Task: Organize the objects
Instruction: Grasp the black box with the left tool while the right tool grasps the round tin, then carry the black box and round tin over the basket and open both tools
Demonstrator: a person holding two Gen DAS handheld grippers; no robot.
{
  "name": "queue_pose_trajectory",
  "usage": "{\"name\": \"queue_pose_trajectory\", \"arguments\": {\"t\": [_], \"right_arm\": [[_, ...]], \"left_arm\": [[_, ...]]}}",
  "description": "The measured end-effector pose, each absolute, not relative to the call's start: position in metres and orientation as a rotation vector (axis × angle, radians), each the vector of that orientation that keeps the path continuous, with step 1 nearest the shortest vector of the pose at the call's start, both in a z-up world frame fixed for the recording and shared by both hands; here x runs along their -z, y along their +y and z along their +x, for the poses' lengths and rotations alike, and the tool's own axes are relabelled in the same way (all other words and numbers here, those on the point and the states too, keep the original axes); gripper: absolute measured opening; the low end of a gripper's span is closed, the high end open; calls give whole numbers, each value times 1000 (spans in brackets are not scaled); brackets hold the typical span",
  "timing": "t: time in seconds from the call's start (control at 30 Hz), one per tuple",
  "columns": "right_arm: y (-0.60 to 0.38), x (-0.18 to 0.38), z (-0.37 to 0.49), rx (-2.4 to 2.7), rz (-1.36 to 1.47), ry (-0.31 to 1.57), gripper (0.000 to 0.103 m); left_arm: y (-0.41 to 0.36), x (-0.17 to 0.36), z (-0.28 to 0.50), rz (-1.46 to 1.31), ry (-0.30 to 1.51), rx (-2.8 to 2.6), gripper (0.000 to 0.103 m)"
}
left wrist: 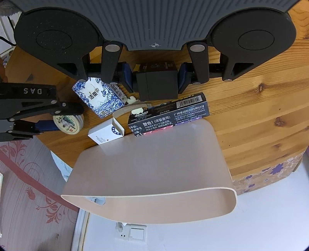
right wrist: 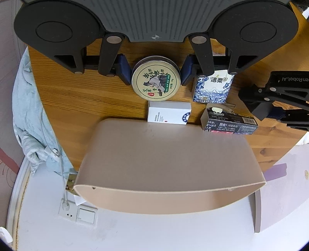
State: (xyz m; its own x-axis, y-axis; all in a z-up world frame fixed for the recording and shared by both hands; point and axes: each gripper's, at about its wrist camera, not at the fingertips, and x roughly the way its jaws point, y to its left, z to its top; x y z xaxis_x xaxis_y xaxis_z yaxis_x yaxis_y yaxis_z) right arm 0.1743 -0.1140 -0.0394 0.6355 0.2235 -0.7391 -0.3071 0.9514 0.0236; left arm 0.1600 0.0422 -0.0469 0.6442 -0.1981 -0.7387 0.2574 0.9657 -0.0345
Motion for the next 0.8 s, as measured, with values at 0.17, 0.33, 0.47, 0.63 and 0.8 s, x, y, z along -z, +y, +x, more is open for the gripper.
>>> {"name": "queue_pose_trajectory", "arguments": {"t": [0.17, 0.33, 0.47, 0.63, 0.8], "right_arm": [[-120, 28, 165, -294, -106, 795, 51], [-127, 20, 157, -268, -108, 768, 51], [-135, 14, 152, -260, -91, 755, 51], [-145, 4, 147, -254, -79, 730, 51], [-154, -5, 145, -240, -71, 701, 51]], "left_arm": [[43, 38, 154, 77, 808, 263, 47], [43, 29, 150, 83, 785, 262, 47], [47, 18, 148, 86, 758, 262, 47], [49, 6, 145, 97, 725, 262, 47], [51, -6, 143, 89, 695, 271, 47]]}}
